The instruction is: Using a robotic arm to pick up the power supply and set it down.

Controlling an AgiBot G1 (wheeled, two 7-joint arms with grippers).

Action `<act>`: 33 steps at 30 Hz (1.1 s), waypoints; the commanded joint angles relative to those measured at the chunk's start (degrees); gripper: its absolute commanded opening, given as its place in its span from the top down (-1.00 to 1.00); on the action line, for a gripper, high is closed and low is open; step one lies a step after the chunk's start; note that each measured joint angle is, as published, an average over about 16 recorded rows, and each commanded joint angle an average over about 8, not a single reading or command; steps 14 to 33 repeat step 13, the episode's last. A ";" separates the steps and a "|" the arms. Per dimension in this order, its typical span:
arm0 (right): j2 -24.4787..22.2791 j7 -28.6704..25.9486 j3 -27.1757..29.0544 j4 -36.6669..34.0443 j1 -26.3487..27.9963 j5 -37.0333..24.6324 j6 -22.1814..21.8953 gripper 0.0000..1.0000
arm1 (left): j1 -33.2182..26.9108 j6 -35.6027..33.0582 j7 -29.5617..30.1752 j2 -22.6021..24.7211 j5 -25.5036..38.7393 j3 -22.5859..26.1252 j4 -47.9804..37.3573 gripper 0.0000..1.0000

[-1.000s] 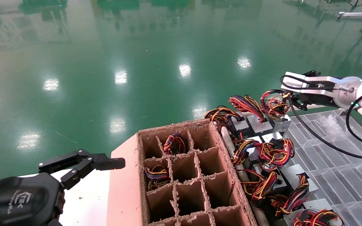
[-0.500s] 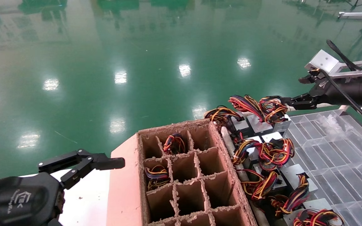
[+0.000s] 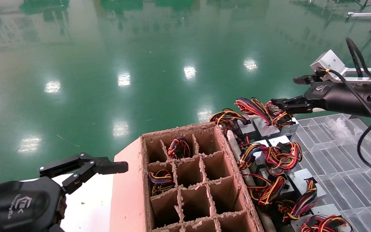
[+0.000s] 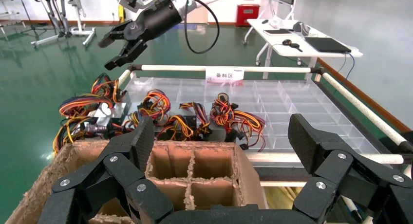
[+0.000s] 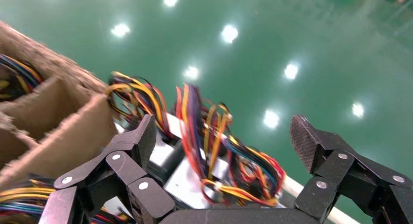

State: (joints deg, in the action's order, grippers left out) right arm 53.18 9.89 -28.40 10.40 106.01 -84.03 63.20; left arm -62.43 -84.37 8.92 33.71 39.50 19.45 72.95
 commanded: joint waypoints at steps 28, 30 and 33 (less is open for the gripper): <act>-5.03 -5.72 3.43 17.52 -12.32 11.69 6.23 -1.00 | -0.01 0.00 -0.01 0.00 -0.01 0.01 0.00 -1.00; -5.03 -5.72 3.43 17.52 -12.32 11.69 6.23 -1.00 | -0.01 0.00 -0.01 0.00 -0.01 0.01 0.00 -1.00; -5.03 -5.72 3.43 17.52 -12.32 11.69 6.23 -1.00 | -0.01 0.00 -0.01 0.00 -0.01 0.01 0.00 -1.00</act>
